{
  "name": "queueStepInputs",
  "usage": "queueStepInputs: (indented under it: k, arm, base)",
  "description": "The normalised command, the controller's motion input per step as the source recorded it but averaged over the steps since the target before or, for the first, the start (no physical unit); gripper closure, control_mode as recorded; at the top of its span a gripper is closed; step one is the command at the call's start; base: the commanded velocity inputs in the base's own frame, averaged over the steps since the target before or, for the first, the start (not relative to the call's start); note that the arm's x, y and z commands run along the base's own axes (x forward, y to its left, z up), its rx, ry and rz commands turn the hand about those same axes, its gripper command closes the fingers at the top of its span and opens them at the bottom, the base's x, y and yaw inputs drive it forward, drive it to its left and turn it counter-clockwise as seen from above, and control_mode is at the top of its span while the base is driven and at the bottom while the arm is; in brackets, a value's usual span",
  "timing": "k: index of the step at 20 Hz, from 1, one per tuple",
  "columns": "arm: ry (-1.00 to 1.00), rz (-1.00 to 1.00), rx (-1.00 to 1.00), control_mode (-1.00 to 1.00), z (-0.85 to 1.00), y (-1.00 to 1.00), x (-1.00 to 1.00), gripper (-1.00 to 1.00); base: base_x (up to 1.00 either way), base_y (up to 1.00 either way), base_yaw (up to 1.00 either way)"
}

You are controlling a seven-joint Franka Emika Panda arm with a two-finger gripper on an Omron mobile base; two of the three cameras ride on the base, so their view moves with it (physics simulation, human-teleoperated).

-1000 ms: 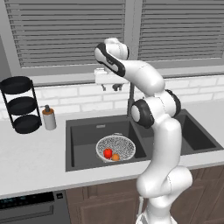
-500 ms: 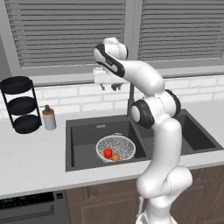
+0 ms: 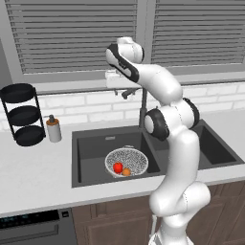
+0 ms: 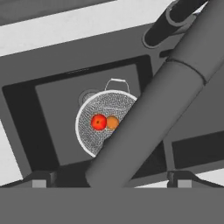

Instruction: Put the colander in the sink, put the apple, tangerine in the colander, and turn on the sink faucet and pour water over the colander.

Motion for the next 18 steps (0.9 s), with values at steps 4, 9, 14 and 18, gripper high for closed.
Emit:
queueStepInputs:
  k: [4,9,14,18]
  arm:
    - [0.00,0.00,0.00,-1.00,0.17,-0.31,-0.07,-1.00]
    - [-0.08,0.03,0.00,-1.00,0.24,-0.47,-0.19,-1.00]
    - [-0.08,0.04,0.00,-1.00,0.43,-0.24,-0.34,-1.00]
    - [-0.07,0.04,0.02,-1.00,0.41,-0.34,-0.23,-1.00]
  base:
    - [0.00,0.00,0.00]
    - [0.00,0.00,0.00]
    - [0.00,0.00,0.00]
    - [0.00,0.00,0.00]
